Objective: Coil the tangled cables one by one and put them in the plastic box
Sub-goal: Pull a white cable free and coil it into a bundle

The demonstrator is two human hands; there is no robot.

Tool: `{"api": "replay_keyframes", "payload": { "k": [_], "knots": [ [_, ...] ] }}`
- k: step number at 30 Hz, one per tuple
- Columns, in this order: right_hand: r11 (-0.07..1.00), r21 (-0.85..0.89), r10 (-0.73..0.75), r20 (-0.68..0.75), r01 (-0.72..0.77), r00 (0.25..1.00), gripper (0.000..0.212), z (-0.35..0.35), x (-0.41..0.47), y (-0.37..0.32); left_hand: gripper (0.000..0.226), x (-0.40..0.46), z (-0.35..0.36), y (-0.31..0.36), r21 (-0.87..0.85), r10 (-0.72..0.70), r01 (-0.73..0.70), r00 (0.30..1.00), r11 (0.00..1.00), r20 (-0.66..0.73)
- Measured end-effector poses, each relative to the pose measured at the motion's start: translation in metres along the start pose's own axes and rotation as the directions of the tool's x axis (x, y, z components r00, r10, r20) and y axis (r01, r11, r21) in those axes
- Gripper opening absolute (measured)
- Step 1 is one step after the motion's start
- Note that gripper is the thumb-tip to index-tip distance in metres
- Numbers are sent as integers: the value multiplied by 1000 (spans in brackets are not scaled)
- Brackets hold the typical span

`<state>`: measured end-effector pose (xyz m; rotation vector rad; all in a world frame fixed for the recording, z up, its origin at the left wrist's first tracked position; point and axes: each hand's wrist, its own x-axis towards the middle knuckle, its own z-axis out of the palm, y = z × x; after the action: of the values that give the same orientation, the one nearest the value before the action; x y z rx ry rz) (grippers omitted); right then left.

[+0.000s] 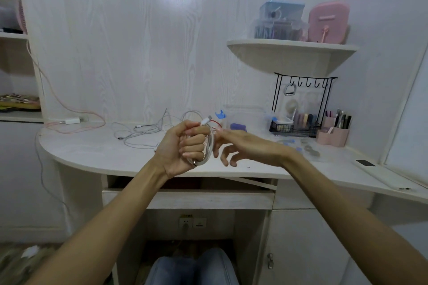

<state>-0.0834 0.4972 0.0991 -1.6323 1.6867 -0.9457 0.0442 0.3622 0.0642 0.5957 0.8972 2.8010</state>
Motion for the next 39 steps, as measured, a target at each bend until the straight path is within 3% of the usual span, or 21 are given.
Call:
{"api": "replay_keyframes", "payload": {
  "k": [4, 7, 11, 13, 16, 19, 23, 26, 28, 33, 36, 39],
  "knots": [
    [1000, 4, -27, 20, 27, 999, 32, 4, 17, 9, 29, 5, -14, 9, -49, 48, -48, 999, 998, -2],
    [997, -43, -65, -43, 63, 997, 31, 3, 35, 23, 30, 11, -30, 21, -31, 45, -46, 998, 998, -50],
    [998, -9, -69, -200, 68, 977, 28, -6, 69, 49, 37, 27, -59, 42, 56, 28, -19, 985, 998, -170],
    [999, 24, -21, -281, 29, 960, 29, -15, 86, 63, 41, 41, -76, 55, 199, 88, -26, 947, 980, -309],
    [997, 67, 47, -360, -25, 932, 22, -30, 110, 86, 34, 69, -107, 74, 502, 231, 44, 851, 864, -471],
    [998, 50, 63, -433, -45, 899, 20, -48, 129, 106, 33, 102, -139, 85, 625, 327, 70, 804, 778, -497],
    [995, 48, 95, -535, -82, 840, 20, -73, 144, 137, 37, 148, -171, 86, 747, 481, 144, 683, 649, -550],
    [975, 181, 210, -582, -126, 785, 21, -96, 149, 162, 41, 184, -193, 80, 860, 546, 216, 695, 462, -468],
    [949, 289, 279, -580, -127, 765, 22, -111, 149, 174, 42, 203, -205, 75, 885, 549, 247, 709, 395, -443],
    [949, 270, 299, -617, -161, 728, 29, -136, 139, 203, 42, 235, -232, 60, 842, 482, 201, 743, 501, -464],
    [964, 155, 267, -590, -217, 762, 26, -139, 129, 214, 43, 236, -245, 48, 738, 405, 128, 768, 662, -496],
    [957, 16, 250, -560, -291, 790, 25, -160, 107, 217, 43, 236, -248, 51, 654, 391, 69, 753, 753, -529]
  ]
}}
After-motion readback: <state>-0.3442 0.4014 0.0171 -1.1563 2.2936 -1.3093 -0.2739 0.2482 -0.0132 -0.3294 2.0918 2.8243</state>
